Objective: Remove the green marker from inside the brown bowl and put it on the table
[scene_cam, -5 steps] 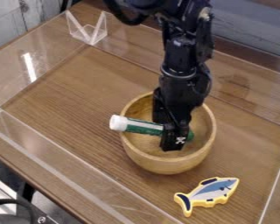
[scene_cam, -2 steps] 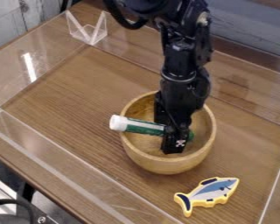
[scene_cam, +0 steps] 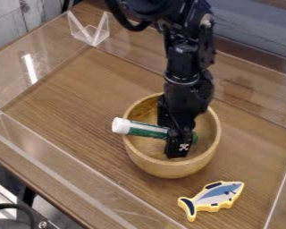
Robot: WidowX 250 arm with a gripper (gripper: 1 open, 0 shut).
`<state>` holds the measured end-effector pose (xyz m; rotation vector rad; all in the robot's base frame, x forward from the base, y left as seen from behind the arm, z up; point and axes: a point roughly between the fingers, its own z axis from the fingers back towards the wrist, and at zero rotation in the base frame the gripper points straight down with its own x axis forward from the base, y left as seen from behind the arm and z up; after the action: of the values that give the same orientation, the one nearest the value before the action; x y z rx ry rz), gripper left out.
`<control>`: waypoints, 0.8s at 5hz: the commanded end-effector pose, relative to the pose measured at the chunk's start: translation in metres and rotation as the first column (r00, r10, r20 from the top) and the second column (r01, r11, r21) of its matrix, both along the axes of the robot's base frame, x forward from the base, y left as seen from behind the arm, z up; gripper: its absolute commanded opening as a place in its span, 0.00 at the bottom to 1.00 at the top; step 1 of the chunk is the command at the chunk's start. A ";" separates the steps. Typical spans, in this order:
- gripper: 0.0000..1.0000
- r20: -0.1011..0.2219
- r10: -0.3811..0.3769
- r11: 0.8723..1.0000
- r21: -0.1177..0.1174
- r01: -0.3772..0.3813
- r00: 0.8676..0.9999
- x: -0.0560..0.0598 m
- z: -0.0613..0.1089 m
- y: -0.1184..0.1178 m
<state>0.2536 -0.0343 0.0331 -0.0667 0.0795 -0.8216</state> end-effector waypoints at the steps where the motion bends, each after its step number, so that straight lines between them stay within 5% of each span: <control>1: 1.00 0.034 0.009 1.000 -0.007 -0.009 0.999 0.007 0.007 0.002; 2: 0.00 0.038 0.007 1.000 -0.008 -0.007 0.999 0.008 0.004 0.002; 4: 0.00 0.043 0.003 1.000 0.000 -0.003 0.999 0.009 0.006 0.003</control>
<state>0.2553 -0.0333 0.0288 -0.0641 0.0802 -0.8229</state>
